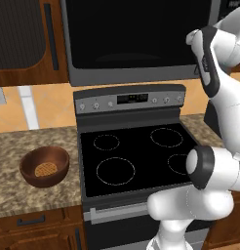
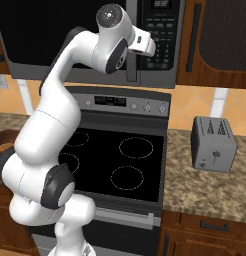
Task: Open the microwave, place the bowl with waffle inside the microwave, then close the microwave door and turn it on.
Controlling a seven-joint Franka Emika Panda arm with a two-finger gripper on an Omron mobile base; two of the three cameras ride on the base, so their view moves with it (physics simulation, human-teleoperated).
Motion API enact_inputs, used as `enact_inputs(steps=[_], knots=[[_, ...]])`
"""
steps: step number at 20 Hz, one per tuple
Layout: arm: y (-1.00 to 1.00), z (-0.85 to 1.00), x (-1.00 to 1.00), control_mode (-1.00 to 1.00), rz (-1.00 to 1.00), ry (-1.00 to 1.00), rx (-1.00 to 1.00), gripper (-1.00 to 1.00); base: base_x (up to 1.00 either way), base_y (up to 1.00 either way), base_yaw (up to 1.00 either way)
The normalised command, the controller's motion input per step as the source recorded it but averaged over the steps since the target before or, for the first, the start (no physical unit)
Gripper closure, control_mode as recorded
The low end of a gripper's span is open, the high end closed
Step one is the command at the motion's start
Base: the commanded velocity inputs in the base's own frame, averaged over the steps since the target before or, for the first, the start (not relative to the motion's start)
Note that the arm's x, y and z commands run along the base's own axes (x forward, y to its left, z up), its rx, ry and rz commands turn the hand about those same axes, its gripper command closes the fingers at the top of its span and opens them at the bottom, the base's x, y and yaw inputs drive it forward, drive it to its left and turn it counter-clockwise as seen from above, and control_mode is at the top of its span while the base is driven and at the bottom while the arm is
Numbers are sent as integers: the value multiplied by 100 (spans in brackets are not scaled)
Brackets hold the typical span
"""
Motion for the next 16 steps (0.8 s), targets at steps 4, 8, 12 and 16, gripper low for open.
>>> enact_inputs(steps=[4, 8, 12, 16], knots=[[-6, -13, 33, -100, -1, -1, -5, -100, 0, 0, 0], [11, -54, 61, -100, 2, -14, -7, -100, 0, 0, 0], [21, -65, 74, -100, 7, -14, 0, 100, 0, 0, 0], [2, -52, 77, -100, 10, -8, 0, 100, 0, 0, 0]])
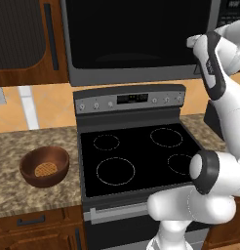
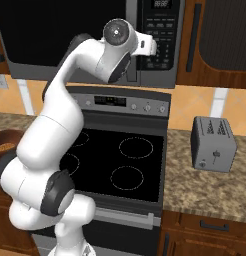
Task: Open the microwave, place the bowl with waffle inside the microwave, then close the microwave door and turn it on.
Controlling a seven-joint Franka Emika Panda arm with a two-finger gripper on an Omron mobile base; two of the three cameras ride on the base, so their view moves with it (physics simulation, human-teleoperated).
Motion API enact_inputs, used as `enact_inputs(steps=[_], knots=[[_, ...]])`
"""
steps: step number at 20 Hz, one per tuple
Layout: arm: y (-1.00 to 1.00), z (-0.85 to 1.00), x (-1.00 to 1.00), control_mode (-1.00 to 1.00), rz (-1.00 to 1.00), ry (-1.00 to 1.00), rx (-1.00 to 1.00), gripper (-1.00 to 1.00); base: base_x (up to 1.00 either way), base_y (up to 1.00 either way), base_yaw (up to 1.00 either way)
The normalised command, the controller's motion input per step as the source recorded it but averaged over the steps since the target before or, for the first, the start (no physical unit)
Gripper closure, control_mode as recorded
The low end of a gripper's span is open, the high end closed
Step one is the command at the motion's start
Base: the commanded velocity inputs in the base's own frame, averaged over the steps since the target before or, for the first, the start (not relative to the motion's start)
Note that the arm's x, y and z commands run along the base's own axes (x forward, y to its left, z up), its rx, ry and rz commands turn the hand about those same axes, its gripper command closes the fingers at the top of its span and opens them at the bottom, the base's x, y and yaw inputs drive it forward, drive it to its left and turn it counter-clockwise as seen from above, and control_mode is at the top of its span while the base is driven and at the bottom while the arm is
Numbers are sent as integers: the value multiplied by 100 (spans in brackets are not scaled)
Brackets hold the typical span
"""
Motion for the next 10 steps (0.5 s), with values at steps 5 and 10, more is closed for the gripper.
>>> enact_inputs(steps=[5, 10], knots=[[28, -11, 11, -100, 16, -1, 2, 100, 0, 0, 0], [55, 0, -74, -100, 4, -4, 0, 100, 0, 0, 0]])
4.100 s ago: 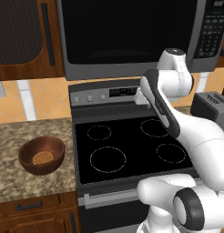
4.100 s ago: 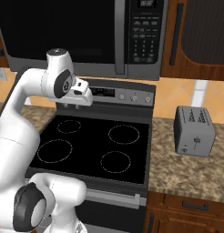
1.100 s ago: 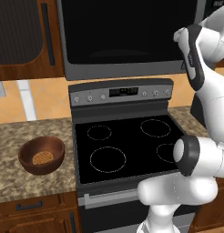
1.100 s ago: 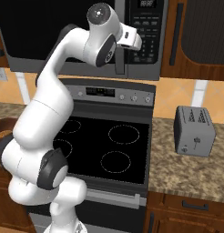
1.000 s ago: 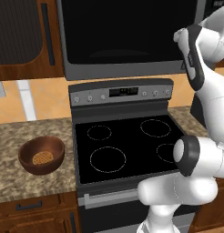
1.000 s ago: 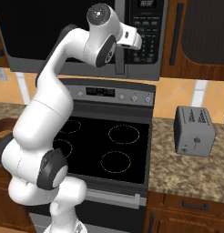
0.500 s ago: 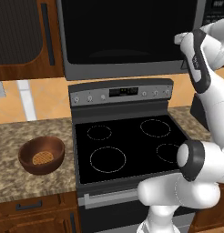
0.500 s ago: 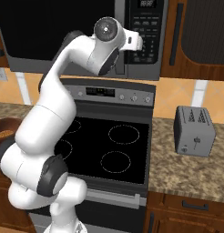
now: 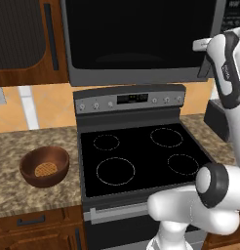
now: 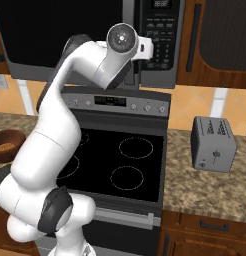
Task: Open the microwave, place the bowl with waffle inside the microwave, then close the microwave door and turn it on.
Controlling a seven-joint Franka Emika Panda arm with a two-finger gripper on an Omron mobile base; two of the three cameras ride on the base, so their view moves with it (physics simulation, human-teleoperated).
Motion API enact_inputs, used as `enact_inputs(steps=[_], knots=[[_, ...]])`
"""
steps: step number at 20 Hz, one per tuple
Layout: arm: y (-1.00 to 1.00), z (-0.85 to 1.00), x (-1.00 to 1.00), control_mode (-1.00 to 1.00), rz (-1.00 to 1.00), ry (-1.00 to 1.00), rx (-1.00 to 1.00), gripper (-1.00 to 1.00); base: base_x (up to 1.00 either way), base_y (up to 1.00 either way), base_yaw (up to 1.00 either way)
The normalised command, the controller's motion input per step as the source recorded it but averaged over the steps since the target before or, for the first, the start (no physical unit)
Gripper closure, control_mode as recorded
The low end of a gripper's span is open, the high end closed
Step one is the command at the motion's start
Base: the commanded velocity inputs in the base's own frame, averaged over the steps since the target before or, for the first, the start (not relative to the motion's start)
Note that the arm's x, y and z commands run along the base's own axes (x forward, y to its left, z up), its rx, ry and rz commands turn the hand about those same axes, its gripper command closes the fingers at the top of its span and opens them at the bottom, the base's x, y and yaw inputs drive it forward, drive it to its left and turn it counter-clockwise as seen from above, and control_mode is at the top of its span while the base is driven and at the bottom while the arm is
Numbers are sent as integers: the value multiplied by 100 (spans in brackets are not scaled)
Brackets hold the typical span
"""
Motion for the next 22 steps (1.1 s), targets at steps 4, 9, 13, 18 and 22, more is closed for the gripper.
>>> enact_inputs(steps=[4, 9, 13, 18, 22], knots=[[35, 0, -100, -100, 0, -22, 0, 100, 0, 0, 0], [12, 0, -100, -100, -7, -27, -2, 100, 0, 0, 0], [25, 9, -100, -100, -13, -6, -8, 100, 0, 0, 0], [54, 22, -100, -100, -3, 11, -20, 100, 0, 0, 0], [72, 23, -100, -100, 0, 23, -28, 100, 0, 0, 0]])
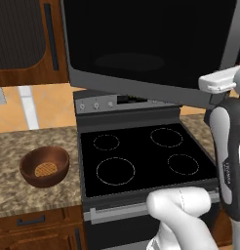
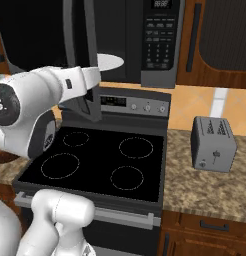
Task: Open the microwave, place the bowl with waffle inside the microwave, then close the microwave door and turn it on.
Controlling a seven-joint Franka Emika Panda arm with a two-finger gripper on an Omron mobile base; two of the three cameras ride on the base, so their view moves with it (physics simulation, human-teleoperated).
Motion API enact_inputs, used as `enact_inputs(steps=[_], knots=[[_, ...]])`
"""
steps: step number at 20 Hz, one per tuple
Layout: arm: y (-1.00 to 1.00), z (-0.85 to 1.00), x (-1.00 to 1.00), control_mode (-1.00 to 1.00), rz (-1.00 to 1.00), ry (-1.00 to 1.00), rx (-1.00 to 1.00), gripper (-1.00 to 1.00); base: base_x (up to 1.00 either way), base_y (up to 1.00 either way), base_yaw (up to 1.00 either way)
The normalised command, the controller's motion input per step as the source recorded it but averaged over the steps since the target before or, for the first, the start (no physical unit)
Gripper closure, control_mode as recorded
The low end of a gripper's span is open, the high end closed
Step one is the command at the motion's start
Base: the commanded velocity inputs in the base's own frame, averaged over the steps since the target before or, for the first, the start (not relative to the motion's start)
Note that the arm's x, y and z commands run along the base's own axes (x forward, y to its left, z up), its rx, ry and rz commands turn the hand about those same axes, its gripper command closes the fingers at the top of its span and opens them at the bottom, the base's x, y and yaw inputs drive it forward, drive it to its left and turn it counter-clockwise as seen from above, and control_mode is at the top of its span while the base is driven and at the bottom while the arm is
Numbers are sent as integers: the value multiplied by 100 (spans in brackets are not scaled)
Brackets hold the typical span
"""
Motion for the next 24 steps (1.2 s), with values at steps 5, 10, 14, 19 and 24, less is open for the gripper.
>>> enact_inputs(steps=[5, 10, 14, 19, 24], knots=[[71, 12, -100, -100, 1, 14, -23, 100, 0, 0, 0], [42, -3, -99, -100, 0, -9, -15, -100, 0, 0, 0], [-62, -1, -100, -100, -2, -19, 0, -100, 0, 0, 0], [-66, 4, -90, -100, -1, 4, 2, -100, 0, 0, 0], [-57, 0, -5, -100, 15, 30, 1, -100, 0, 0, 0]])
